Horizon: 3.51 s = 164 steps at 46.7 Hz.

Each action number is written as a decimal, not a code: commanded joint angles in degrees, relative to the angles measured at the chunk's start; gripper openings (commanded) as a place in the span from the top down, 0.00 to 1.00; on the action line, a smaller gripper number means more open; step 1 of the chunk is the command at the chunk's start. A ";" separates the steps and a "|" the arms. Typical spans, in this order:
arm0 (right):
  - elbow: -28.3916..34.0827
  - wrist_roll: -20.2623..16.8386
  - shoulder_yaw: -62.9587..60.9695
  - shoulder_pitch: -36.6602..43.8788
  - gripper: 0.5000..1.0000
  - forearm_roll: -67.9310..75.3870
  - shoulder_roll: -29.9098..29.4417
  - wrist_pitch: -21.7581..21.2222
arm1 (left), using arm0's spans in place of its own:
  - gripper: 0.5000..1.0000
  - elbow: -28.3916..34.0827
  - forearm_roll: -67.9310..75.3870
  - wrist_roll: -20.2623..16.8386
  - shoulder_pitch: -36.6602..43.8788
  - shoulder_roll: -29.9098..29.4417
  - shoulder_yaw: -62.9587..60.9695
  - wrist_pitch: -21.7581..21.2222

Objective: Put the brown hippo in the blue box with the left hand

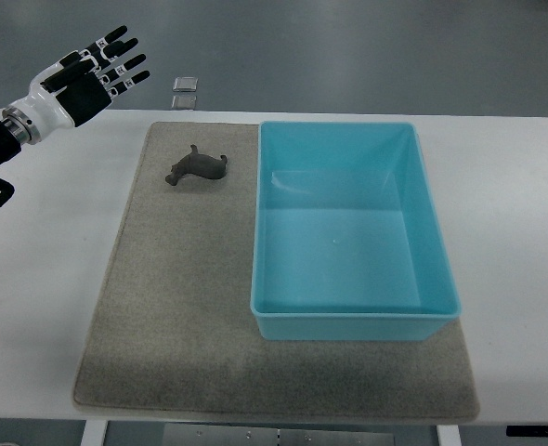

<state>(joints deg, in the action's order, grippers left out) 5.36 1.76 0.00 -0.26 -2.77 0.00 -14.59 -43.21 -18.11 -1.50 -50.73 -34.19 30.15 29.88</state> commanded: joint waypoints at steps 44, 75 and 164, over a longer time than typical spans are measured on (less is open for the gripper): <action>0.00 0.00 0.00 0.00 0.13 0.04 0.00 0.00 | 0.00 3.39 24.24 -5.26 -4.03 0.08 -1.85 0.09; 0.00 0.00 0.00 0.00 0.13 -0.05 0.00 0.00 | 0.00 1.81 75.84 -15.56 -8.69 2.11 -2.73 -11.25; 0.00 0.00 0.00 0.00 0.13 -0.05 0.00 0.00 | 0.98 8.58 103.10 -14.59 -12.56 14.76 -18.55 -21.97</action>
<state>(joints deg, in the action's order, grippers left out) 5.36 1.76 0.00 -0.26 -2.75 0.00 -14.59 -34.72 84.96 -16.08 -63.28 -19.32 11.60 7.91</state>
